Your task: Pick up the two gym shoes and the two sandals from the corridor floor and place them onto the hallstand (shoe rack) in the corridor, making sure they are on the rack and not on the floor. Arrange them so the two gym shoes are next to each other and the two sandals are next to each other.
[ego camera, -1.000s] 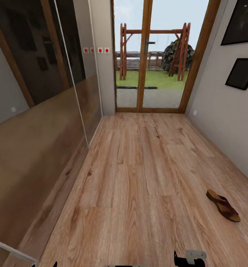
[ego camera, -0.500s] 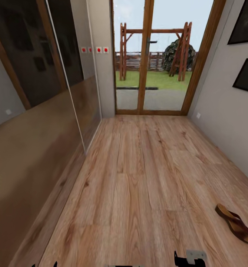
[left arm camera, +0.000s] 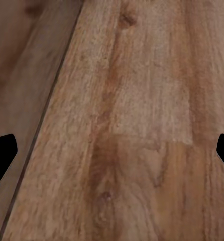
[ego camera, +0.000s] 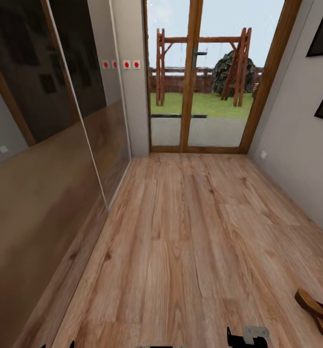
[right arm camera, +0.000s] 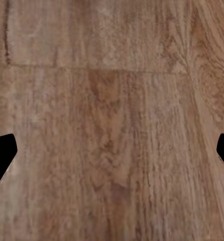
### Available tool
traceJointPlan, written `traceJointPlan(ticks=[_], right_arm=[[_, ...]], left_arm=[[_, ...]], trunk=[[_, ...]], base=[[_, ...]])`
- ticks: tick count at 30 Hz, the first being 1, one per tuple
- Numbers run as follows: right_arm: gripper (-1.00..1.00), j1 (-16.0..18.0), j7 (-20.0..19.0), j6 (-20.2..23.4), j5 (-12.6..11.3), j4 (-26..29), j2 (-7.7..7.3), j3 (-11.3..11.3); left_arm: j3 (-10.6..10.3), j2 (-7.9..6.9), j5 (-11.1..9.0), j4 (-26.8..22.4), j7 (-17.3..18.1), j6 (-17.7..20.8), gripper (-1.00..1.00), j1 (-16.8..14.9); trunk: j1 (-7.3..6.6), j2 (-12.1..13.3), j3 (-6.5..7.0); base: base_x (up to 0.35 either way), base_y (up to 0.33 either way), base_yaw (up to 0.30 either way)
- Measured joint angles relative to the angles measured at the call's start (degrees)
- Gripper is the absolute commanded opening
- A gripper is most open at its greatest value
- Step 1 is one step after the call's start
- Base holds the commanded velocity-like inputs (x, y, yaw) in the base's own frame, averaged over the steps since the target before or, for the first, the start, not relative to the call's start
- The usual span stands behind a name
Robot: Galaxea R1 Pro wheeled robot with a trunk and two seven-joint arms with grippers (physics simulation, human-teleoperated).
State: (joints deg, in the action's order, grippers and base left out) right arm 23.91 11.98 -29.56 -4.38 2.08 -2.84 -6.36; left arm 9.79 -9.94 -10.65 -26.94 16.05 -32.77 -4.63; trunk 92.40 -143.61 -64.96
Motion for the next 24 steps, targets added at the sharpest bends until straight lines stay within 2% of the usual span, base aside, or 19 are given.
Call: traceJointPlan(ticks=[24], right_arm=[[1.0, 0.0, -0.1, 0.0, 0.0, 0.0, 0.03, 0.0]], left_arm=[[0.0, 0.0, -0.1, 0.0, 0.0, 0.0, 1.0, 0.0]], trunk=[[0.0, 0.0, 0.0]], base=[[0.337, 0.0, -0.017]])
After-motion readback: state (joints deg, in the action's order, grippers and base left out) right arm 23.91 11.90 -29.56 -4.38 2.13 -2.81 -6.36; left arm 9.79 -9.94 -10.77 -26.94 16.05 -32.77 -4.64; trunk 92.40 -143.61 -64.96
